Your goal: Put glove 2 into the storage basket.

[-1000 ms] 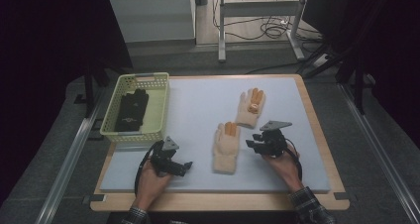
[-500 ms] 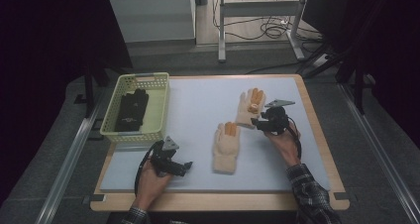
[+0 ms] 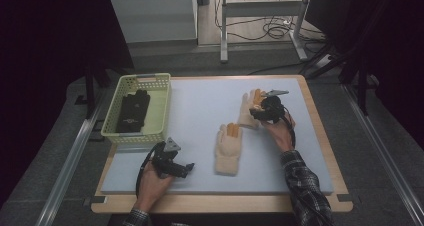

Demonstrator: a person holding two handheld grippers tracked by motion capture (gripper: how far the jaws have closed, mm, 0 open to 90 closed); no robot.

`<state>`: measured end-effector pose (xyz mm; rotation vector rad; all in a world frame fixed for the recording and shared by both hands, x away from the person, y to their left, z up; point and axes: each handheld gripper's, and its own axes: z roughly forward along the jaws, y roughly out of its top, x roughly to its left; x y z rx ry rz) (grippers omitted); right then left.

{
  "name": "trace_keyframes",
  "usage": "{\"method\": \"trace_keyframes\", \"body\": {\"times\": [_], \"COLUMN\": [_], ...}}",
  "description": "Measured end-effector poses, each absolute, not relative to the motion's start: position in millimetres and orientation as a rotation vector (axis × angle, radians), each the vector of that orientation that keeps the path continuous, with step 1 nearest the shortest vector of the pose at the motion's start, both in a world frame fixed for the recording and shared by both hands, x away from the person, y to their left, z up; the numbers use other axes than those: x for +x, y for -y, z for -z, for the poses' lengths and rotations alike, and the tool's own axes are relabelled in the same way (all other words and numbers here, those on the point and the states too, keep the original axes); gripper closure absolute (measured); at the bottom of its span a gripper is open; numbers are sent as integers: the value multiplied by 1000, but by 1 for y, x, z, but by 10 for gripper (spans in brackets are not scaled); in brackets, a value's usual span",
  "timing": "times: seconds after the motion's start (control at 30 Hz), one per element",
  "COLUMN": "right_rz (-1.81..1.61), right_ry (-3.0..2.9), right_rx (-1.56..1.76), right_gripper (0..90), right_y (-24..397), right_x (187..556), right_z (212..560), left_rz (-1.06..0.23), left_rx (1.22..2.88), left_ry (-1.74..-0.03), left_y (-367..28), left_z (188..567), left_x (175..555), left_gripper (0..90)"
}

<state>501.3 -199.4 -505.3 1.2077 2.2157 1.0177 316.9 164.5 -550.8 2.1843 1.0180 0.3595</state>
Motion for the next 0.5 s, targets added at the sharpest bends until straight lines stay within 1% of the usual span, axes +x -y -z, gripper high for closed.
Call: {"method": "trace_keyframes", "body": {"times": [0.2, 0.37, 0.43, 0.5], "right_rz": [-979, -903, -906, -919], "right_ry": [-2213, -2212, -2198, -2199], "right_rx": [1226, 1201, 1196, 1220], "right_gripper": [350, 350, 365, 473], "right_y": [194, 187, 186, 188], "right_x": [515, 523, 525, 526], "right_z": [517, 525, 527, 527], "left_rz": [-360, -360, -361, -360], "left_rx": [2179, 2183, 2184, 2184], "left_ry": [-1021, -1018, -1018, -1018], "left_y": [-164, -164, -164, -164], "left_z": [551, 551, 551, 551], "left_x": [317, 317, 317, 317], "left_gripper": [7, 7, 7, 7]}}
